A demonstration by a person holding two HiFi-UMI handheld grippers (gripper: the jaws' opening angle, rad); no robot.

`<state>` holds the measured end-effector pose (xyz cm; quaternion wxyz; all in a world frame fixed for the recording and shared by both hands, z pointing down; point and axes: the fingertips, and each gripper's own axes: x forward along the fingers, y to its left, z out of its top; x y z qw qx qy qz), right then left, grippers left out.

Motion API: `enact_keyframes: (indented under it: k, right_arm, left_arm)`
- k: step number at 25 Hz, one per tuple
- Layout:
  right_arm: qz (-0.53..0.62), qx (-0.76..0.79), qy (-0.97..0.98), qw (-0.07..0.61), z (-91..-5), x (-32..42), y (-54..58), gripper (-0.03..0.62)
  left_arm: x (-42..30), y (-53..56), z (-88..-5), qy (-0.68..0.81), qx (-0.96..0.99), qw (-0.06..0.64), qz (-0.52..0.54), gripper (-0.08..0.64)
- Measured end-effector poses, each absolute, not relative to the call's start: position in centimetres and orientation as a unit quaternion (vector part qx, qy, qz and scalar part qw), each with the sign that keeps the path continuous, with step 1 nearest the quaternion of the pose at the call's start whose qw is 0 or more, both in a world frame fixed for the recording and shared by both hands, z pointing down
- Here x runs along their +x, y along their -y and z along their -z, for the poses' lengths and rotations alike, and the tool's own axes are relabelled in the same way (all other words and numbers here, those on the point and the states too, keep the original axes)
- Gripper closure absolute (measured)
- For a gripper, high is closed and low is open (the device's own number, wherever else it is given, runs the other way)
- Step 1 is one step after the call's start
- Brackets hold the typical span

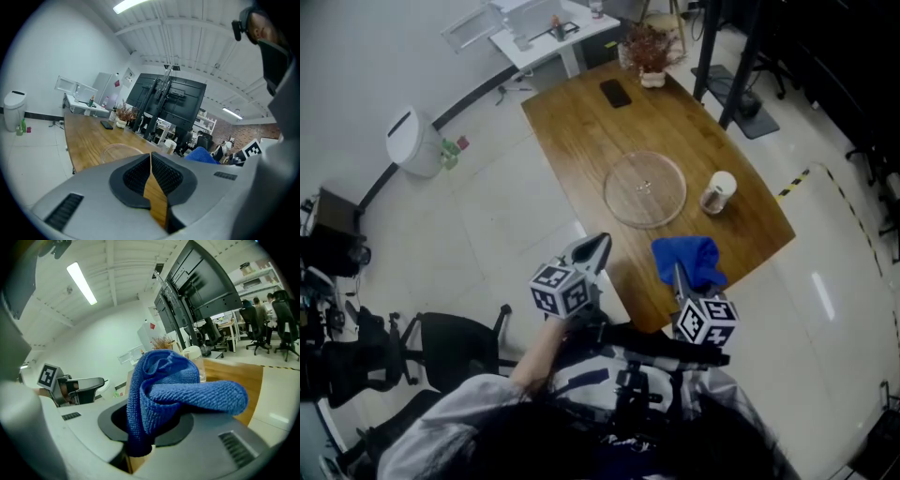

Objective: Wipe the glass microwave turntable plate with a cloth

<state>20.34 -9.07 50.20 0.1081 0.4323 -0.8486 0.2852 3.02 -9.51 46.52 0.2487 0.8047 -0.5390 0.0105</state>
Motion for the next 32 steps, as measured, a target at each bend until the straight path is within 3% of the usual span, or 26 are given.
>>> enact_keyframes:
  k: [17, 32]
  right_arm:
    - [-0.262, 0.470, 0.835, 0.114, -50.2, 17.5, 13.0, 0.508]
    - [-0.228, 0.468, 0.831, 0.197, -52.4, 10.1, 19.3, 0.506]
  left_arm:
    - [4.2, 13.2, -49.7, 0.459, 0.855, 0.222, -0.096, 0.558]
    - [0.7, 21.3, -57.0, 0.414, 0.866, 0.243, -0.139, 0.558]
